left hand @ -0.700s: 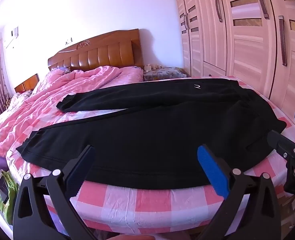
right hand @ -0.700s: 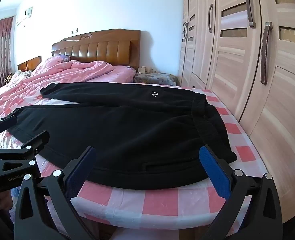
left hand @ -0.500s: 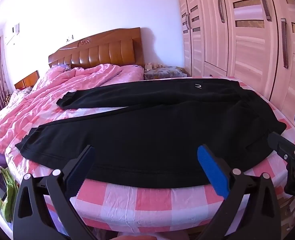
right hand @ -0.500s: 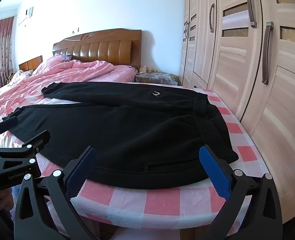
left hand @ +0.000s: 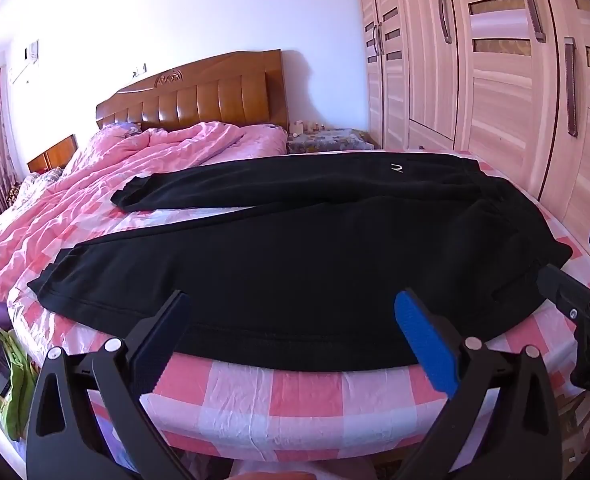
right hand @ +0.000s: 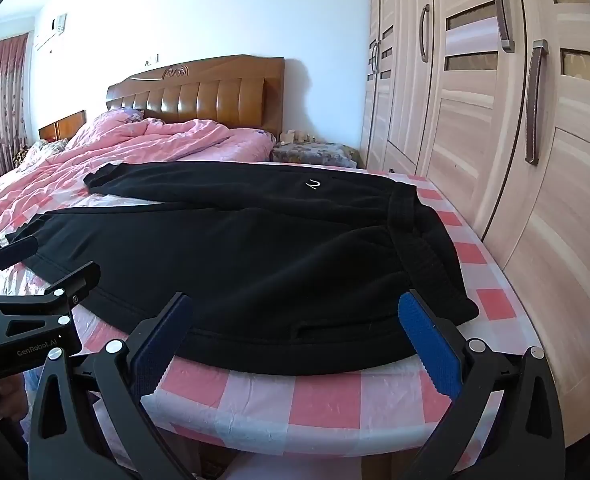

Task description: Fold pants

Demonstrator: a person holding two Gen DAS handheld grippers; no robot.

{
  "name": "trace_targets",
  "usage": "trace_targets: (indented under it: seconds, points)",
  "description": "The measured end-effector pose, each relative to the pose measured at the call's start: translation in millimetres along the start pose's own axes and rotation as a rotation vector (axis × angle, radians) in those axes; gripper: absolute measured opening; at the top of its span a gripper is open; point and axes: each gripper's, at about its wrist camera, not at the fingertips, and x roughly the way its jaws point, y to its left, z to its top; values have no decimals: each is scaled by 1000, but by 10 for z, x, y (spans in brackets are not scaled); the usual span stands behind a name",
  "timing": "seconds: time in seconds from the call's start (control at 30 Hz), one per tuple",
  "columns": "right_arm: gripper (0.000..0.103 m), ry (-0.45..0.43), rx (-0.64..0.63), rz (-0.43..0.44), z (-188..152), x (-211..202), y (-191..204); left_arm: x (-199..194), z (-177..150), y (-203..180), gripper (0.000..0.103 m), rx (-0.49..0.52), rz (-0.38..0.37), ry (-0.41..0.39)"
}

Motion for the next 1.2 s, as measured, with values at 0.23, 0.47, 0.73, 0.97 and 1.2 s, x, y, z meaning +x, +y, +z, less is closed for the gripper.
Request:
trace_targets:
  seconds: [0.23, 0.47, 0.73, 0.97, 1.2]
  points:
    - [99, 3, 2, 2, -47, 5, 4, 21, -15, 56, 102, -7, -5, 11]
    - [99, 9, 3, 5, -45, 20, 1, 28, -21, 57, 102, -12, -7, 23]
    - [99, 12, 5, 5, -44, 19, 8, 32, -30, 63, 102, -15, -9, 29]
    - [99, 15, 7, 8, -64, 23, 13, 40, -30, 64, 102, -16, -9, 34]
    - [99, 18, 5, 11, -68, 23, 28, 54, -31, 81, 102, -21, -10, 37]
